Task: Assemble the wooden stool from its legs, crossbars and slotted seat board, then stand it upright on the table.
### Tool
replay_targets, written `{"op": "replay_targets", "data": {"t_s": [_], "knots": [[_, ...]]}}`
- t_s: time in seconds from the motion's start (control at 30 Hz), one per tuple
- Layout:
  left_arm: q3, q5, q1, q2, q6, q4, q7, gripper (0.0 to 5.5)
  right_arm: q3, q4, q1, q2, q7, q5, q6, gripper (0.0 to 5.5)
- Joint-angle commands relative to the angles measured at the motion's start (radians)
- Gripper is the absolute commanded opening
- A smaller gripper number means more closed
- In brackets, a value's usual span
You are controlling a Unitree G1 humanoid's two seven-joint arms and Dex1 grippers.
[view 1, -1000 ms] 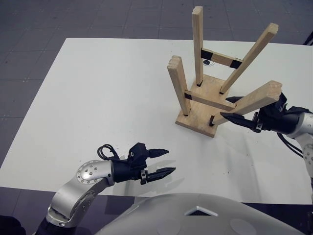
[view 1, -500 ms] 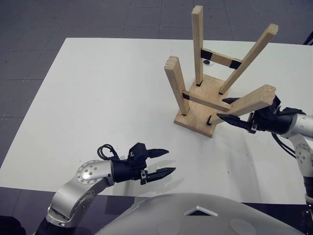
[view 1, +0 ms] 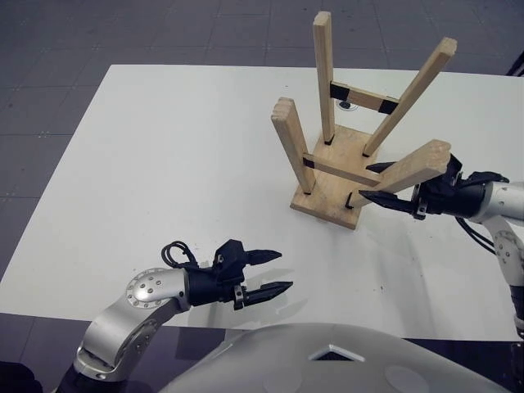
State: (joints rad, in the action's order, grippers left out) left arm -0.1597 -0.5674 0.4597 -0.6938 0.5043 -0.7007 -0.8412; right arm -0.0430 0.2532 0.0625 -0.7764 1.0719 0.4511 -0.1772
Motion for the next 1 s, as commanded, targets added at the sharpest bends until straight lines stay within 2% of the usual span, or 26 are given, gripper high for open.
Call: {"op": "replay_targets", "data": {"t_s": [0.03, 0.33, 0.5, 0.8, 1.0], "knots": [[-0.002, -0.003, 0.004, -0.011, 0.012, -0.017, 0.010, 3.08, -0.128, -0.065, -0.040, -0.029, 0.013, -0.127, -0.069, 2.03], [-0.010, -0.004, 0.017, -0.012, 0.020, -0.031, 0.010, 3.08, -0.266, -0.183, -0.077, 0.004, -0.013, -0.167, -0.048, 2.03], [-0.009, -0.004, 0.017, -0.016, 0.020, -0.029, 0.003, 3.08, -0.305, -0.405, -0.032, 0.039, -0.046, -0.240, 0.051, 2.03], [-0.018, -0.005, 0.013, -0.013, 0.026, -0.032, 0.006, 3.08, -0.368, -0.486, 0.009, 0.029, -0.008, -0.242, 0.057, 2.03], [-0.034, -0.001, 0.008, -0.006, 0.023, -0.025, 0.007, 3.08, -0.430, -0.603, 0.037, -0.025, 0.226, -0.242, 0.214, 2.03]]}}
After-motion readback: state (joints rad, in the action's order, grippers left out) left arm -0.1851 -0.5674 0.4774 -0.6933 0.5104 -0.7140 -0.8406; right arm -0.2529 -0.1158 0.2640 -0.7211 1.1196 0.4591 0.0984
